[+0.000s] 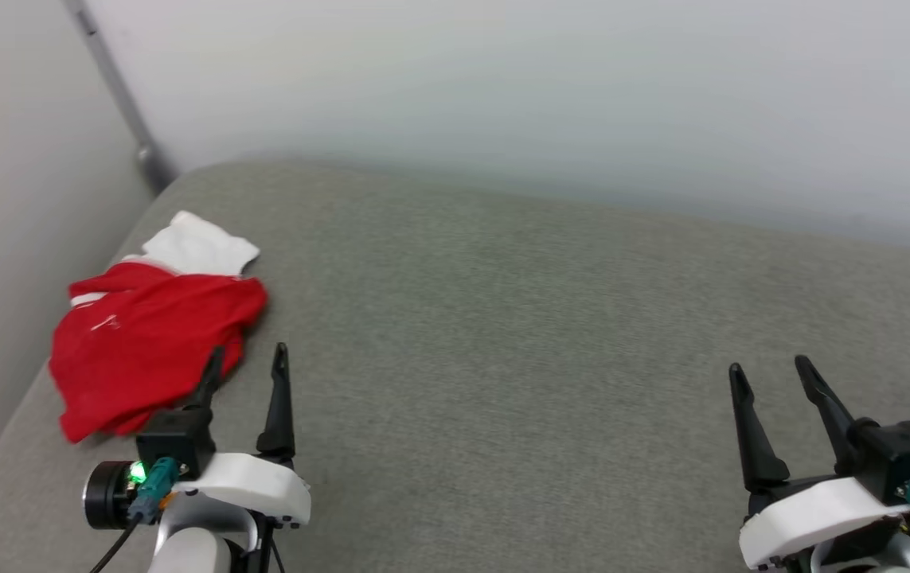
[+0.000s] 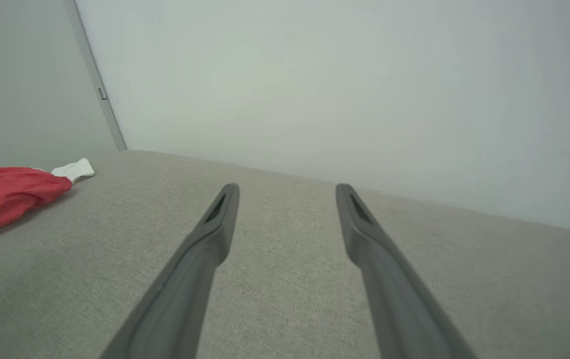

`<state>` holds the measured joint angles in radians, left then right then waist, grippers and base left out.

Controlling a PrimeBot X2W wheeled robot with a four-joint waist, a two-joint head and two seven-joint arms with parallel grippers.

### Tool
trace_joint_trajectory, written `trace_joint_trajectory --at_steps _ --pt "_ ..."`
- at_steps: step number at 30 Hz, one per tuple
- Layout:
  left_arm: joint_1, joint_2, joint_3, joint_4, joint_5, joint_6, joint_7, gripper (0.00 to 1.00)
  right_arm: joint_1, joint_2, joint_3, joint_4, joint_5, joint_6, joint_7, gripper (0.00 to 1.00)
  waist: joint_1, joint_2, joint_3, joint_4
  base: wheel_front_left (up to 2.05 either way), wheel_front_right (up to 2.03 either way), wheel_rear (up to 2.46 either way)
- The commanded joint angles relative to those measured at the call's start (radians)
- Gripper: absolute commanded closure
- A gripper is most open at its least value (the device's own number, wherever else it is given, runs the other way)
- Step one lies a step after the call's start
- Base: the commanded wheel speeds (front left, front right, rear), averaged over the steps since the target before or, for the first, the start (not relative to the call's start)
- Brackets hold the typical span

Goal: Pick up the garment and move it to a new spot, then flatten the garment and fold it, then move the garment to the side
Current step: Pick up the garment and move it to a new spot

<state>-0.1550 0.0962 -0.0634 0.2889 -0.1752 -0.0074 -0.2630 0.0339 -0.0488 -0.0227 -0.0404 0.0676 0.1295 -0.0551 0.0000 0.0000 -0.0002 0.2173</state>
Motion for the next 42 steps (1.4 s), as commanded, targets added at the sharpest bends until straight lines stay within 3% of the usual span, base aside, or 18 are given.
trace_joint_trajectory --at_steps 1,15,26,33,39,42 --pt "-0.007 0.006 0.005 0.0 -0.005 0.003 -0.003 0.0 -0.014 -0.003 0.005 -0.007 -0.007 0.002 0.002 0.0 0.0 0.0 0.007 0.055 0.0 0.0 0.0" --pt "0.019 0.0 0.061 -0.008 -0.022 -0.002 -0.003 0.0 -0.036 -0.003 0.078 -0.021 -0.036 0.001 0.017 0.0 0.0 0.0 0.021 0.297 0.0 0.0 0.0" --pt "0.054 -0.008 0.103 -0.061 -0.007 0.008 -0.003 0.0 -0.099 -0.003 0.138 0.004 -0.055 0.001 0.029 0.0 0.0 0.0 0.057 0.319 0.0 0.0 0.0" --pt "0.009 -0.001 0.098 -0.046 0.005 -0.011 -0.003 0.0 -0.106 -0.003 0.135 0.009 -0.056 0.001 0.032 0.0 0.0 0.0 0.064 0.321 0.0 0.0 0.0" --pt "-0.15 0.015 0.063 0.0 0.01 -0.046 0.015 0.0 -0.114 -0.003 0.101 -0.027 -0.077 0.001 0.052 0.0 0.0 0.0 0.11 0.32 0.0 0.0 0.0" --pt "-0.264 0.046 0.063 0.023 -0.007 -0.065 0.051 0.0 -0.139 -0.003 0.111 -0.059 -0.101 0.001 0.073 0.0 0.0 0.0 0.167 0.281 0.0 0.0 0.0"
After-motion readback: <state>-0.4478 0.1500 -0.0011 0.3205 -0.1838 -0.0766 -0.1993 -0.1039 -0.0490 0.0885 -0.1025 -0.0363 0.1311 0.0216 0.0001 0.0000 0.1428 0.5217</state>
